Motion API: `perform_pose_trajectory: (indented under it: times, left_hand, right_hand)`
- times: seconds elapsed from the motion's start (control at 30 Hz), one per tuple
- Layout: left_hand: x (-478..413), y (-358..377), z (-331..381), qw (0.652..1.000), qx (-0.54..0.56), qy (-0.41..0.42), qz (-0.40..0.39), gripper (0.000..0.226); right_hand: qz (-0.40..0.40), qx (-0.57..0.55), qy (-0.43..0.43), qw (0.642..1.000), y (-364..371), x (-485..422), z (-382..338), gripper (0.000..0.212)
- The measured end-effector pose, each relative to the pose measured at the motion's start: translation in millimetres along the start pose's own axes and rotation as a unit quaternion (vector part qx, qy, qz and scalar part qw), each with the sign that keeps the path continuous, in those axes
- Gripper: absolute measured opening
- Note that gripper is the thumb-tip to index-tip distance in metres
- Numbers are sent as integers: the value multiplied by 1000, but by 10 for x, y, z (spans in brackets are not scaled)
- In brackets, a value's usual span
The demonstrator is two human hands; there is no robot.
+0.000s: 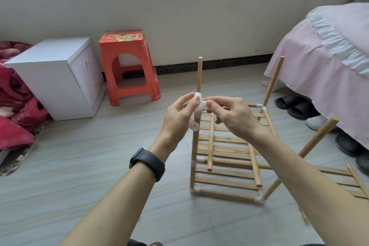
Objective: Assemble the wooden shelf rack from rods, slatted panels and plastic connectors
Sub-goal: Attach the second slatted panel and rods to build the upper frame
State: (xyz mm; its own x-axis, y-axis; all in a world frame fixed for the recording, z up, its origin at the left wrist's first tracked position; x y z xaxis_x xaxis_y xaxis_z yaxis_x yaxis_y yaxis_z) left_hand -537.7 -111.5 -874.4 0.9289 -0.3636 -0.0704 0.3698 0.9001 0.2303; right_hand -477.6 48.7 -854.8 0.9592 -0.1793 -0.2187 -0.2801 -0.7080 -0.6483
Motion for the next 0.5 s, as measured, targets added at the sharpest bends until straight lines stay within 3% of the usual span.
perform_pose_trajectory:
  times: [0.13, 0.23, 0.3, 0.5]
  left_hand:
    - [118, 54, 82, 1000, -10, 2, 21, 40]
    - [194, 3, 224, 993, -9, 54, 104, 39]
    - [245, 25, 346, 989, 15, 86, 118, 43]
    - [404, 639, 384, 995, 78, 61, -24, 65]
  right_hand:
    - [4, 14, 21, 1000, -3, 94, -23, 39]
    - [23, 19, 35, 999, -28, 275, 9, 53]
    - [39, 4, 26, 999, -99, 398, 9, 53]
    - [33, -91, -29, 995, -307, 743, -68, 50]
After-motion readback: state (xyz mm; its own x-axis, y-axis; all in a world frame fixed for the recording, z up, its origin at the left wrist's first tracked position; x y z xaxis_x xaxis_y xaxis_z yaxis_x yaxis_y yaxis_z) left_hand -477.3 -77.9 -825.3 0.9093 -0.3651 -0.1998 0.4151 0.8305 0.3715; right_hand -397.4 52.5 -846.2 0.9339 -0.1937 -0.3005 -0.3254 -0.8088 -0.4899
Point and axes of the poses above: each hand's wrist, its own x-axis away from the middle knuckle, its own y-axis out of the palm, z = x × y, the point moved 3 cm from there along -x, towards the middle knuckle, and after that the axes turned 15 degrees about x, right-handed, at the moved point
